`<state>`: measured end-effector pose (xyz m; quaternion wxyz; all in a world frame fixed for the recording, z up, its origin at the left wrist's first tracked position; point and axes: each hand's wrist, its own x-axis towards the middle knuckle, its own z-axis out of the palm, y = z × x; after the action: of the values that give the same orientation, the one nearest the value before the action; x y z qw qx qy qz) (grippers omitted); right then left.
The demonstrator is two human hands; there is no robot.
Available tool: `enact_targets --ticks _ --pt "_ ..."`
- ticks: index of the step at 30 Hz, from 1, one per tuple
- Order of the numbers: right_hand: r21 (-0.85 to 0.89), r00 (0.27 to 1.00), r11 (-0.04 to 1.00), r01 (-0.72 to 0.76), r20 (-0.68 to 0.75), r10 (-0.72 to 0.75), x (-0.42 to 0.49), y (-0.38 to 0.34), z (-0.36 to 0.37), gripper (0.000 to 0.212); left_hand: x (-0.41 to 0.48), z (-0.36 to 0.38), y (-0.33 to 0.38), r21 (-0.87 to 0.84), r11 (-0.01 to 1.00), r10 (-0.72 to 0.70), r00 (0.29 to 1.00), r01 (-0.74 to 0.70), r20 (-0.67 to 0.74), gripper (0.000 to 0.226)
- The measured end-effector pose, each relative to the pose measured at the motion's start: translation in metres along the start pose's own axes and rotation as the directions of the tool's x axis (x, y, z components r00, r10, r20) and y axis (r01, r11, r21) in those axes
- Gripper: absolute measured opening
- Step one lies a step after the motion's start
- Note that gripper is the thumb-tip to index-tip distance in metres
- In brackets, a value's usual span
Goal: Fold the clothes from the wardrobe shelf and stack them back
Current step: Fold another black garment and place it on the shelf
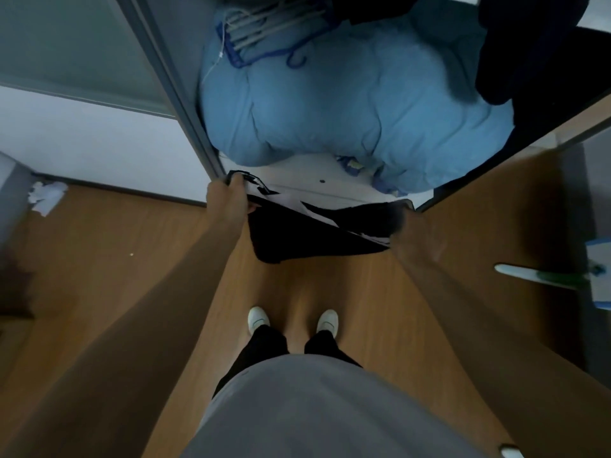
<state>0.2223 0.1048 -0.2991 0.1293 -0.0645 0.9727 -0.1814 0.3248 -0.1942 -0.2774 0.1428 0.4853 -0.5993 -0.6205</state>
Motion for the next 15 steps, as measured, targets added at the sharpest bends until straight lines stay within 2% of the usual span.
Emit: enact_targets --ticks 2,5,7,9,10,12,13,15 --pt "-0.134 1.0 0.991 0.0 0.021 0.003 -0.003 0.01 0.011 0.033 -0.011 0.006 0.005 -0.011 1.0 -0.005 0.999 0.005 0.041 0.028" --pt "-0.362 0.985 0.93 -0.073 0.117 0.123 -0.005 0.023 0.025 0.053 -0.029 0.016 0.017 -0.019 0.999 0.036 0.988 -0.034 0.148 0.023" --pt "-0.381 0.97 0.918 -0.113 0.158 0.185 -0.005 0.027 0.031 0.06 -0.04 0.023 0.029 -0.005 0.996 0.085 0.976 -0.086 0.202 0.026" --pt "-0.295 0.989 0.953 -0.064 0.106 0.099 -0.007 0.024 0.039 0.053 -0.049 0.028 0.039 -0.02 0.994 0.105 0.967 -0.103 0.234 0.027" --pt "-0.231 0.999 0.973 -0.033 0.031 0.041 -0.007 0.021 0.044 0.049 -0.052 0.028 0.043 -0.03 0.994 0.107 0.96 -0.103 0.258 0.031" --pt "-0.069 0.997 0.996 0.052 -0.048 -0.055 -0.005 0.01 0.051 0.058 -0.057 0.023 0.05 -0.016 0.994 0.105 0.94 -0.106 0.325 0.039" --pt "0.039 0.995 0.995 0.095 -0.002 -0.095 -0.001 0.005 0.053 0.071 -0.058 0.02 0.052 -0.015 0.994 0.103 0.931 -0.104 0.349 0.039" --pt "0.201 0.968 0.974 0.109 0.2 -0.149 0.005 -0.005 0.062 0.088 -0.059 0.012 0.055 -0.031 0.996 0.093 0.927 -0.088 0.362 0.037"
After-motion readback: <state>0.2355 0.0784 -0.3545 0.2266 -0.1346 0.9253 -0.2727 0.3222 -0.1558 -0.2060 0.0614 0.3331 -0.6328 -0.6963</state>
